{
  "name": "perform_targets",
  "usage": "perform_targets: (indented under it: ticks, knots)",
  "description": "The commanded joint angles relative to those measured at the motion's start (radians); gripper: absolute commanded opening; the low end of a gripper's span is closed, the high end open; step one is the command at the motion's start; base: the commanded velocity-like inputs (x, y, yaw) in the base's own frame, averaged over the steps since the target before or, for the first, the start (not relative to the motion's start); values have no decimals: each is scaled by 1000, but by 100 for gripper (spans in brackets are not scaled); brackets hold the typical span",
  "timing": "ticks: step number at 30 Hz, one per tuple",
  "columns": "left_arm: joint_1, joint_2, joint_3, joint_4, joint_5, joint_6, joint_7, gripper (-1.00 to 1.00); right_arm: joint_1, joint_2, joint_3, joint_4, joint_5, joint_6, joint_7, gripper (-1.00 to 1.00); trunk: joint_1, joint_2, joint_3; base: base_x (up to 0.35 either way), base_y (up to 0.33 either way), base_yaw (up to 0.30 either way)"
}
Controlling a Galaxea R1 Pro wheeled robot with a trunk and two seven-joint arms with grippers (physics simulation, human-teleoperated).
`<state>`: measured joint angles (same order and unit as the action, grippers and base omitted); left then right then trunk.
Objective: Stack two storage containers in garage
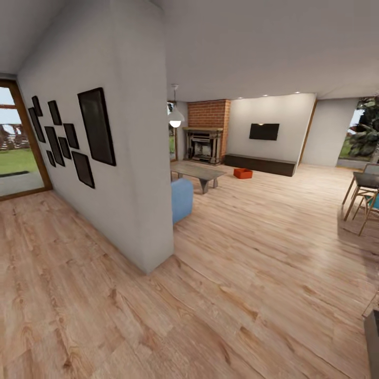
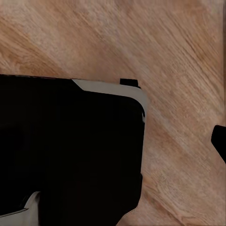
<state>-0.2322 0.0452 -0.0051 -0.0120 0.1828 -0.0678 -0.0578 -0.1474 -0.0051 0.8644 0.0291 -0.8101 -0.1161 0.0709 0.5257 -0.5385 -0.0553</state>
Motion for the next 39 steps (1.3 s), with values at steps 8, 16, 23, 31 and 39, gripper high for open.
perform_targets:
  ticks: [8,16,23,31,39]
  knots:
    - [-1,1,-1,1,9,-4,-5,100,-1,0,6,3,-14,-5,7,100,1,-2,0,323,0,-19]
    - [-1,1,-1,1,9,-4,-5,100,-1,0,5,3,-14,-5,7,100,1,-2,6,323,0,0]
    - [0,1,-1,1,9,-4,-5,100,-1,-1,5,3,-14,-5,7,100,1,-2,6,323,0,-18]
    - [-1,0,-1,1,9,-4,-5,100,-1,-1,5,3,-14,-5,7,100,1,-2,10,323,0,-145]
    - [-1,0,-1,1,9,-4,-5,100,-1,-1,5,3,-14,-4,7,100,1,-2,14,323,0,-174]
